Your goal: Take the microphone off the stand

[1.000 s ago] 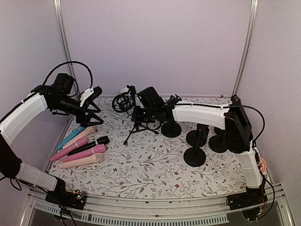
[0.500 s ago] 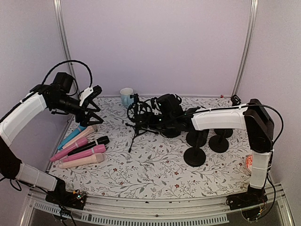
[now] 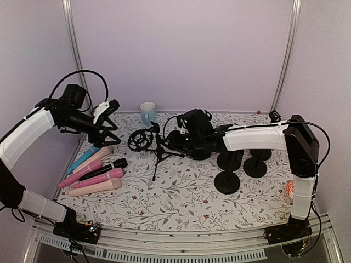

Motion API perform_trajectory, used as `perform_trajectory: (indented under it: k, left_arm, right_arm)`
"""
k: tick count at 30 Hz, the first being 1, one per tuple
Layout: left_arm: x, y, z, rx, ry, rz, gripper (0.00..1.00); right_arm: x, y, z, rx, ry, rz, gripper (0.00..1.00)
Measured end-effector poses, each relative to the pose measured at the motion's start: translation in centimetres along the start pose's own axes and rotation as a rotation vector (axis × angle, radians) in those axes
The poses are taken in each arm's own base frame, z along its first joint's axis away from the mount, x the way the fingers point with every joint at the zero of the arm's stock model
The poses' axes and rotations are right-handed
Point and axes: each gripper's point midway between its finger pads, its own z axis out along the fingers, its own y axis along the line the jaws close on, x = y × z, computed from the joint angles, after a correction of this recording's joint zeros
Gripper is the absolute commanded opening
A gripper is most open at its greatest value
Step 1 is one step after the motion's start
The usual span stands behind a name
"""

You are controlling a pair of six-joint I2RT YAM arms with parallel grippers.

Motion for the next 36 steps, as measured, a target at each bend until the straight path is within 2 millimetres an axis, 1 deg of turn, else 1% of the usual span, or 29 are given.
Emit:
perform_trajectory:
  k: [2,5,7,9,11,14,16,19,21,22,24,26,30,36]
  left_arm:
    - [0.0,0.0,0.0,0.001,0.000,0.001,0.83]
    - [0.0,0.0,0.0,0.000,0.000,0.001,0.83]
    - [-0.1,-0.1,-0.1,-0.001,-0.002,0.003,0.83]
    - [-0.1,-0.1,-0.2,-0.003,-0.004,0.006,0.83]
    - [-0.1,-0.2,-0.2,-0.003,-0.005,0.007,0.83]
    - [-0.1,-0.2,-0.2,-0.002,-0.005,0.007,0.83]
    - [-0.1,-0.2,-0.2,-0.002,-0.005,0.007,0.83]
    - [0.0,-0.3,-0.2,-0.001,-0.004,0.006,0.83]
    - [0.1,-0.4,-0.2,-0.001,-0.003,0.006,0.83]
    - [0.1,-0.5,-0.3,-0.002,-0.003,0.009,0.83]
    - [0.1,-0.6,-0.4,-0.003,-0.003,0.011,0.83]
    - [0.1,-0.7,-0.6,-0.007,-0.004,0.017,0.83]
    - [0.1,-0.7,-0.6,-0.008,-0.004,0.024,0.82]
    - [0.5,-0.8,-0.4,-0.003,0.003,0.021,0.82]
  right_arm:
    - [0.7,-0.8,0.2,0.004,0.013,0.019,0.38]
    - [2.3,-2.6,0.3,0.037,0.047,0.049,0.38]
    - [2.7,-3.5,0.0,0.060,0.045,0.061,0.40]
    - [2.4,-3.6,-0.8,0.070,0.026,0.069,0.44]
    - [1.6,-2.8,-1.7,0.049,-0.002,0.070,0.46]
    - [-0.3,-0.1,-2.6,-0.033,-0.042,0.068,0.45]
    - [-1.3,2.2,-2.7,-0.119,-0.051,0.067,0.44]
    - [-1.9,4.8,-2.0,-0.252,-0.026,0.087,0.41]
    - [-1.3,5.1,-0.9,-0.314,0.021,0.106,0.40]
    - [-1.0,4.7,-0.4,-0.322,0.037,0.117,0.40]
    - [-0.6,4.8,0.1,-0.368,0.074,0.133,0.40]
    - [-0.4,4.9,0.0,-0.388,0.095,0.145,0.39]
    - [-0.5,4.6,-0.1,-0.399,0.107,0.160,0.39]
    - [-0.2,4.2,-0.6,-0.387,0.113,0.158,0.39]
